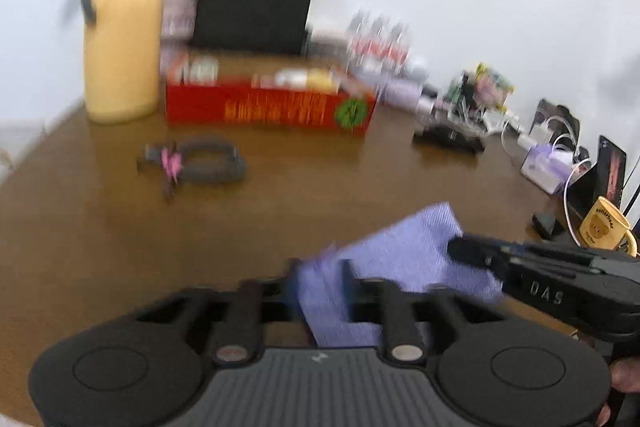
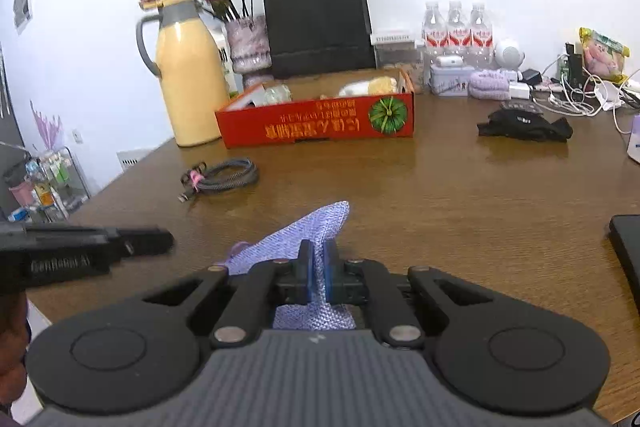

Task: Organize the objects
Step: 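Carry the purple cloth into the box with both tools and open them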

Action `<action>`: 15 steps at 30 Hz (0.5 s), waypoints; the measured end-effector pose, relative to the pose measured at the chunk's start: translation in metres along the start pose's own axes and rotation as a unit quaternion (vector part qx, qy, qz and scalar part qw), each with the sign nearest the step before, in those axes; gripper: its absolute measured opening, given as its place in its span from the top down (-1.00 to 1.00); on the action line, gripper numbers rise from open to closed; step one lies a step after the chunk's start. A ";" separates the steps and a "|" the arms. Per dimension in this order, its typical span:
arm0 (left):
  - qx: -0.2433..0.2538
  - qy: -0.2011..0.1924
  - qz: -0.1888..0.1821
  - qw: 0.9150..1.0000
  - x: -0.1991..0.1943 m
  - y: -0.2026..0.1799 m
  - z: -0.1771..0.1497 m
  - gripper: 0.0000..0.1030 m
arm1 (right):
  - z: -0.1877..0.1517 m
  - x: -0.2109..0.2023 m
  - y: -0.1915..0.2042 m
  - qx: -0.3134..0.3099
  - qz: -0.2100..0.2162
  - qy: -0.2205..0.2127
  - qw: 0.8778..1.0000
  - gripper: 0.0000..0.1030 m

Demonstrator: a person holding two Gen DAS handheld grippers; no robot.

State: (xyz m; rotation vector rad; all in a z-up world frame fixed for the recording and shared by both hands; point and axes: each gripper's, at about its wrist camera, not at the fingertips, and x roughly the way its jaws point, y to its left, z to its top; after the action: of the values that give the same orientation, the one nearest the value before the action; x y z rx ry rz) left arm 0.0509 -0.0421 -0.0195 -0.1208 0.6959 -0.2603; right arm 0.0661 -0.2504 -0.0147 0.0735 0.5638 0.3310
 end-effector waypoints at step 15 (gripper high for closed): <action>0.045 0.015 0.001 0.999 0.021 -0.013 -0.013 0.80 | -0.014 0.011 0.002 -0.005 -0.016 0.027 1.000 0.88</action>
State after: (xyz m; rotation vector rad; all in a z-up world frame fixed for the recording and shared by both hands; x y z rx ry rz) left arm 0.0553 -0.0612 -0.0403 -0.0297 0.7138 -0.2914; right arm 0.0671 -0.2451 -0.0320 0.0460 0.6161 0.3060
